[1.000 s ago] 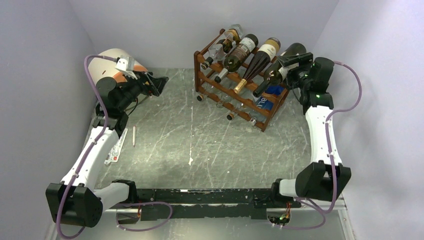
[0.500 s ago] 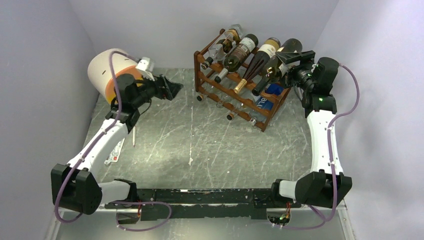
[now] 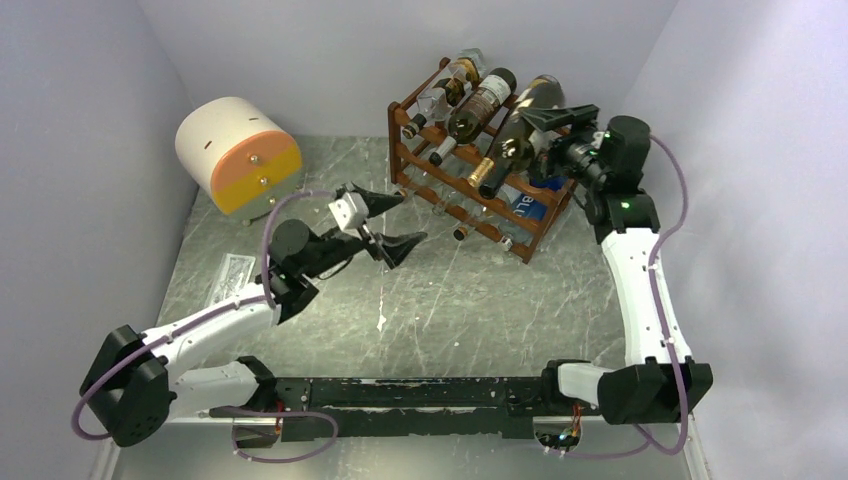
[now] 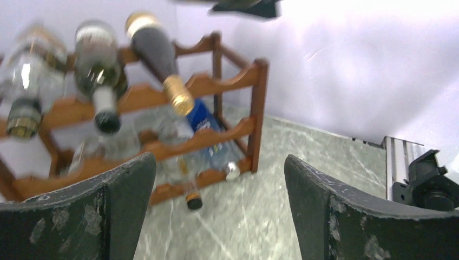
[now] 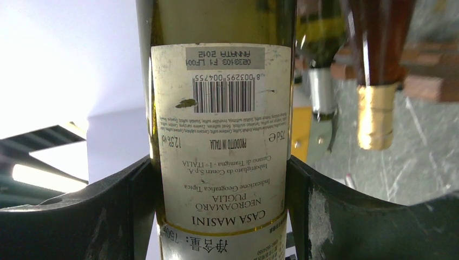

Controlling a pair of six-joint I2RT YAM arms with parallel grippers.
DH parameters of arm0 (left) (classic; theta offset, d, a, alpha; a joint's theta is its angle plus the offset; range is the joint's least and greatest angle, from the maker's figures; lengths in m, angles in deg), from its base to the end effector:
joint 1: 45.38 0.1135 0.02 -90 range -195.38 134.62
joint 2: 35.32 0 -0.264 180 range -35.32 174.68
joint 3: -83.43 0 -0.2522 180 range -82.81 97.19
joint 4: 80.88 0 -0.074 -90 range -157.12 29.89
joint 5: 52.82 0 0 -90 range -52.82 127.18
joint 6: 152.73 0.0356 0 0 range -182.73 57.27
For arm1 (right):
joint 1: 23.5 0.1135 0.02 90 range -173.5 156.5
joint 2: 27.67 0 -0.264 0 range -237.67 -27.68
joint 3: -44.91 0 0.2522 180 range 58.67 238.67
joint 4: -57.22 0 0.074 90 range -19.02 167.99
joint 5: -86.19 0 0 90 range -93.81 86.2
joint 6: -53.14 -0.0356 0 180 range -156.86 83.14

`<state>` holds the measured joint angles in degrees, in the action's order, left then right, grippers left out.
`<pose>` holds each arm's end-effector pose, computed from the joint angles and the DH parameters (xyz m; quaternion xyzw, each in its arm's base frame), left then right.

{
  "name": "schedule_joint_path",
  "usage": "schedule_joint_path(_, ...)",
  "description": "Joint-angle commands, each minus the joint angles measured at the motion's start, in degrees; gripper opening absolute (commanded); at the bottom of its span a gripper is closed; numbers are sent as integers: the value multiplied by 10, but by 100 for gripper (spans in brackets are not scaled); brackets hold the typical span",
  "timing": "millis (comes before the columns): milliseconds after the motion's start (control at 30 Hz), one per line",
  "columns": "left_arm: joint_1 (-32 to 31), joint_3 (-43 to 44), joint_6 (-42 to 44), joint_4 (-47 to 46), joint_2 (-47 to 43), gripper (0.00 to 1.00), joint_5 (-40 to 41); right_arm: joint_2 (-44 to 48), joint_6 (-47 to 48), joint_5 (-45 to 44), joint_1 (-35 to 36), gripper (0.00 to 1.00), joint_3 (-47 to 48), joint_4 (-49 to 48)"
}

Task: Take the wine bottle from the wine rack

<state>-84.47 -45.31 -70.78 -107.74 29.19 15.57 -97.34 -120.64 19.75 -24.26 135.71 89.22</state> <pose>0.1904 -0.1716 0.3192 0.3045 0.5458 -0.4149 0.6612 0.2684 0.0107 0.4319 0.4114 0.6459 0.5311 0.3626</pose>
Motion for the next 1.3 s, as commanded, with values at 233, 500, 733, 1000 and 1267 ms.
schedule_joint_path(233, -192, 4, 384, -253, 23, 92, 179, -25, -73, 15, 146, 13, 34, -78)
schedule_joint_path(500, -237, 45, 512, -340, 87, 92, 235, -17, -106, 16, 182, 13, 9, -108)
schedule_joint_path(733, -251, 95, 565, -370, 128, 87, 240, -17, -110, 10, 202, 13, 2, -107)
schedule_joint_path(1000, -261, 136, 596, -367, 161, 68, 235, -21, -128, 16, 224, 13, -17, -128)
schedule_joint_path(1267, -261, 145, 619, -371, 177, 58, 252, -15, -139, 19, 231, 13, -24, -139)
